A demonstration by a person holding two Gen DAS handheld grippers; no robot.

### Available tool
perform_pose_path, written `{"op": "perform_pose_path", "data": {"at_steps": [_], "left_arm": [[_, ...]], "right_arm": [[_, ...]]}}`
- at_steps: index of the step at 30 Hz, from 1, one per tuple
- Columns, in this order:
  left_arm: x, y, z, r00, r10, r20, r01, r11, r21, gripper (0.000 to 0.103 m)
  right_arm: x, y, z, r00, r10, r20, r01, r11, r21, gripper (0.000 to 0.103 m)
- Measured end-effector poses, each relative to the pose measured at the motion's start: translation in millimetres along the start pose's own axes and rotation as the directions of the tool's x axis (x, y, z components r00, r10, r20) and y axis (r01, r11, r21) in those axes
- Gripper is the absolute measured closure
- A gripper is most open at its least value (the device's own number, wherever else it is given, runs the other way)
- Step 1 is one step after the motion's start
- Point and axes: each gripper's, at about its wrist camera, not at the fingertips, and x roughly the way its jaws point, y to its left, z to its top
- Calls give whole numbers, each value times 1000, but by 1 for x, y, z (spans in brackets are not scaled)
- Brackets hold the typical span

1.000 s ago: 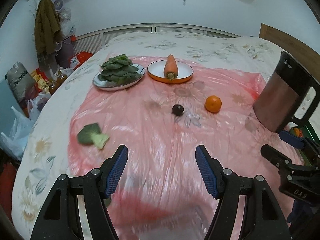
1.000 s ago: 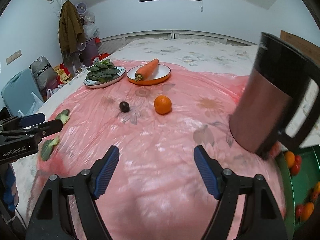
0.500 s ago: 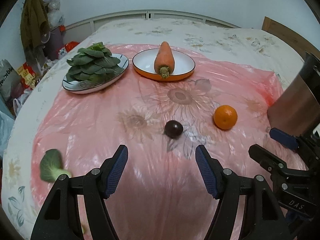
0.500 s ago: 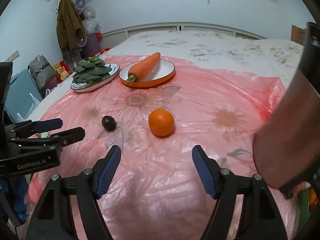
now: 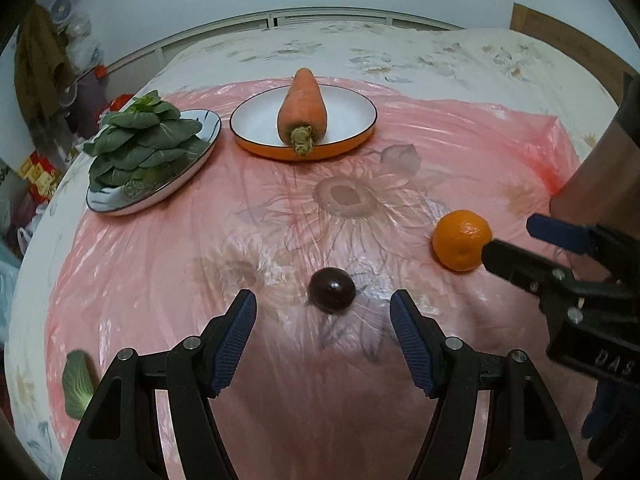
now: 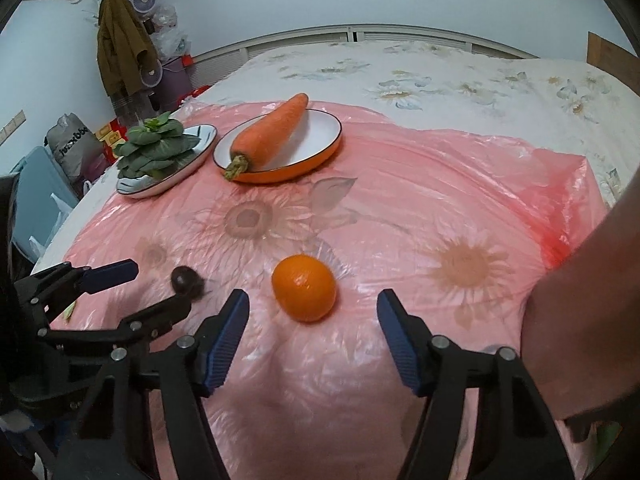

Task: Organize fruits
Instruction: 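Grasp the dark plum with the left tool while the right tool grasps an orange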

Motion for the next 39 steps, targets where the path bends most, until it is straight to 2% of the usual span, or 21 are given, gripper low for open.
{"op": "perform_pose_path", "data": {"at_steps": [8,11,13,16,30,32,34,39], "left_arm": [[11,6,5,999,-35,-18,35,999,1,41],[17,5,5,998,-50,-32,49,999,-5,46],[22,3,3,998,-51,-42,51,999,2,54],[26,3,2,998,-47,-48,47,999,10,58],[34,8,0,996,-68,-52,67,998,-14,58],[34,9,0,996,-73,-51,72,997,-14,59],[34,11,0,996,-76,-49,76,997,-18,61],[33,17,-1,996,-84,-44,82,996,-27,69]], "right_arm": [[23,2,5,1000,2,-24,-2,1000,14,0],[29,-2,6,1000,-5,-29,5,1000,22,0],[35,-4,6,999,-8,-39,9,1000,23,5],[39,-3,8,999,1,-42,0,1000,18,10],[54,8,9,998,18,-58,-19,1000,-6,12],[57,10,8,998,19,-65,-20,1000,-12,20],[59,11,8,997,25,-70,-26,1000,-13,32],[61,10,7,997,23,-77,-24,1000,-14,34]]}}
